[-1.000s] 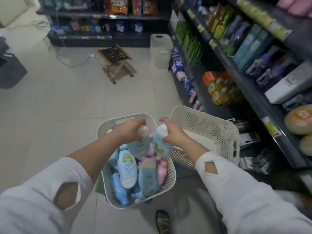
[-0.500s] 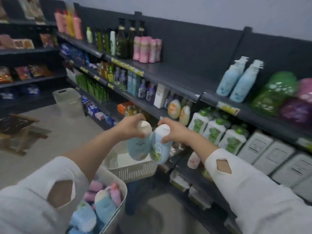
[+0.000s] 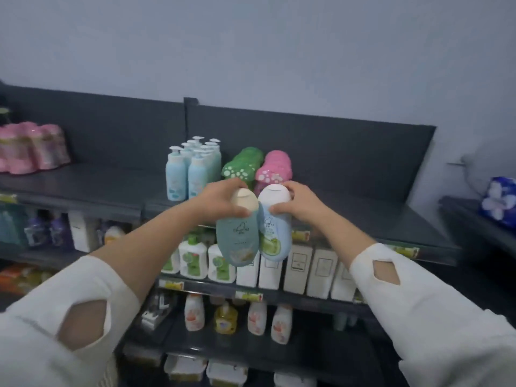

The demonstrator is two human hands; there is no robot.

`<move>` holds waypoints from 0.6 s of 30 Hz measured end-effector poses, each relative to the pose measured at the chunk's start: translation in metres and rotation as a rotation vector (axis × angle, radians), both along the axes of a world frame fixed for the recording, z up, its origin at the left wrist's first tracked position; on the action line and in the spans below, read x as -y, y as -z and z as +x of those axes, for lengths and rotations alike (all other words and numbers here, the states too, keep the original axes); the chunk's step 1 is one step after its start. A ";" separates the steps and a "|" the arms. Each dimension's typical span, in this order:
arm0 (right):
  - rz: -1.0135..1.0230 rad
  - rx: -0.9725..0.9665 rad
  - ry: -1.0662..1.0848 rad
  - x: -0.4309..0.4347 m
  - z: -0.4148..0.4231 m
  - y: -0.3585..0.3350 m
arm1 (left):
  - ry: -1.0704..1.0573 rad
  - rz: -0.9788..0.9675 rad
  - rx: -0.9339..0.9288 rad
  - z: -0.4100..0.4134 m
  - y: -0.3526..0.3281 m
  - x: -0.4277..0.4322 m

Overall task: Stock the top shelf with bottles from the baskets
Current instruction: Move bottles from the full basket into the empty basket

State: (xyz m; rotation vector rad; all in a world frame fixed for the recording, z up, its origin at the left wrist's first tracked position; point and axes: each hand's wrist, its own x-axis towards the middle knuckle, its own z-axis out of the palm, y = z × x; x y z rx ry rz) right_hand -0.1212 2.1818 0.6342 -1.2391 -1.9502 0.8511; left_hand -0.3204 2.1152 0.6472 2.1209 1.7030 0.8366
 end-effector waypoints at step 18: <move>0.069 -0.076 0.227 -0.188 0.150 -0.021 | 0.205 0.021 -0.154 0.149 -0.052 -0.228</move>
